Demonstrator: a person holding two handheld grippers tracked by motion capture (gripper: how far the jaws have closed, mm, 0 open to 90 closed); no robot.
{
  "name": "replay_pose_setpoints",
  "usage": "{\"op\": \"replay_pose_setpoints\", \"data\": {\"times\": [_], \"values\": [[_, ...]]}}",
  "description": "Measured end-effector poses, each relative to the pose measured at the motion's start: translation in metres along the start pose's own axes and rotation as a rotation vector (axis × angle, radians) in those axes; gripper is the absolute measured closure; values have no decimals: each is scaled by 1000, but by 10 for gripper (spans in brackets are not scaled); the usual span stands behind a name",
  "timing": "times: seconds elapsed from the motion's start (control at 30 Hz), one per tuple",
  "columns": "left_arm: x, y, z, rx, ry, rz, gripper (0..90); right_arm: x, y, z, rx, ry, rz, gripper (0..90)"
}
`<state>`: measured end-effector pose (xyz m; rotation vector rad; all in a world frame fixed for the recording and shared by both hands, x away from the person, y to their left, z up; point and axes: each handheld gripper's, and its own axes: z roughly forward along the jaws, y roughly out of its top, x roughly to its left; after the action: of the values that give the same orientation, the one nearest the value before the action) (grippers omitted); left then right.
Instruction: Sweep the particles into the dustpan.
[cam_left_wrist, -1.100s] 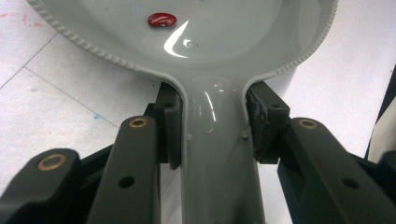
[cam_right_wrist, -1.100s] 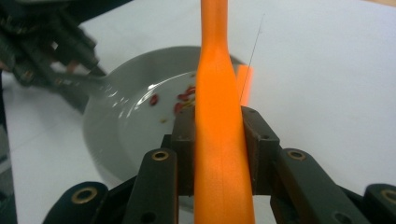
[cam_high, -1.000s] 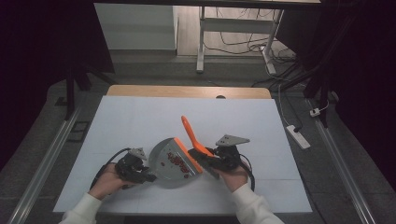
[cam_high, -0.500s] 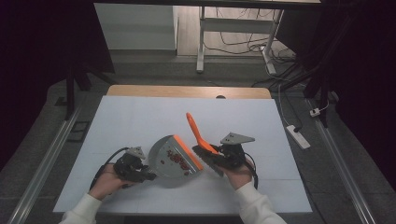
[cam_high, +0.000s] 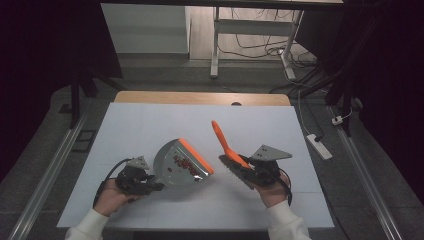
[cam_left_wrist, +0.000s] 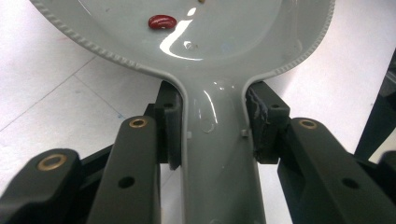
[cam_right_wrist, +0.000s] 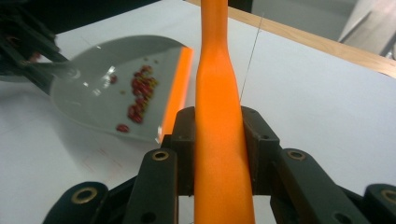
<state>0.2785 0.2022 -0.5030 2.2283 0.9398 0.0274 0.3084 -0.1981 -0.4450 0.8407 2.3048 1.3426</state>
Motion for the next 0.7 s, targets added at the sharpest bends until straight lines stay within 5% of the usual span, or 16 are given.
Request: {"op": "replay_pose_setpoints", "data": {"times": [0.23,0.7], "values": [[-3,-1,-6,-26,16,-21,617,-14,-11,-14,7,-20,28,701],[0,-9,-18,-75,84,-93,617,-34,-19,-12,43,-16,64,701]]}}
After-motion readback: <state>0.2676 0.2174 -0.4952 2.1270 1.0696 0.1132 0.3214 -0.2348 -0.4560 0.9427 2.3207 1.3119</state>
